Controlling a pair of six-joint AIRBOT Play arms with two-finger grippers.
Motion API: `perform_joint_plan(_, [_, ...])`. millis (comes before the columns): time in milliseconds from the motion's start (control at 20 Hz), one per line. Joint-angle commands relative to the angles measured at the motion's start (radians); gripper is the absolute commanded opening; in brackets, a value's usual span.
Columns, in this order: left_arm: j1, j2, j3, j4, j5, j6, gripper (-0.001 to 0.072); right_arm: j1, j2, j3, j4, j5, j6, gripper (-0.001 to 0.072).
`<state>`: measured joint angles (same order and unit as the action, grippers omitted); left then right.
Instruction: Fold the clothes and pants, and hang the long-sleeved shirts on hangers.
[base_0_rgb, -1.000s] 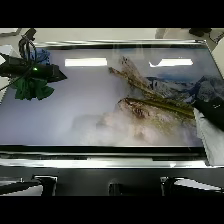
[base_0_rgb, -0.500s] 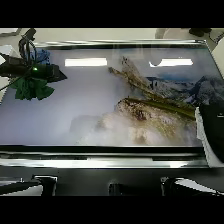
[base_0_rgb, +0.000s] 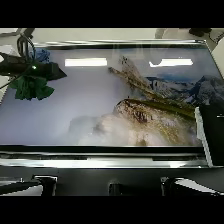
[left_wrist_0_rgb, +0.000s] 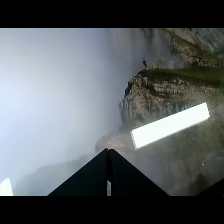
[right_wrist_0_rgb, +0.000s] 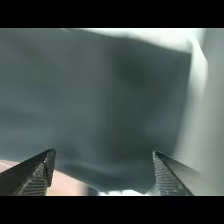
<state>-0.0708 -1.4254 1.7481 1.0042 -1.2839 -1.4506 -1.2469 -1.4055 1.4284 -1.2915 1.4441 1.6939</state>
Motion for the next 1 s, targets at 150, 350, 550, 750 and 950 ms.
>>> perform_joint_plan(150, [-0.091, -0.023, 0.159, 0.702, 0.355, -0.208, 0.0023, 0.458, 0.003, 0.574, 0.229, -0.389, -0.197, 0.0691])
perform_joint_plan(350, [-0.108, -0.156, 0.121, 0.764, -0.084, -0.394, 0.072, 0.941, -0.091, 0.473, -0.098, 0.004, -0.015, 0.0687])
perform_joint_plan(550, [-0.099, -0.15, -0.136, 0.458, -0.15, -0.307, 0.0695, 1.108, -0.198, 0.272, 0.013, 0.212, -0.014, 0.0692])
perform_joint_plan(750, [-0.109, -0.05, -0.267, 0.451, 0.02, -0.299, 0.0695, 1.154, -0.196, 0.237, -0.054, 0.19, -0.018, 0.0695])
perform_joint_plan(950, [-0.111, -0.064, -0.268, 0.462, 0.021, -0.3, 0.0695, 1.151, -0.196, 0.237, -0.056, 0.188, -0.019, 0.0695])
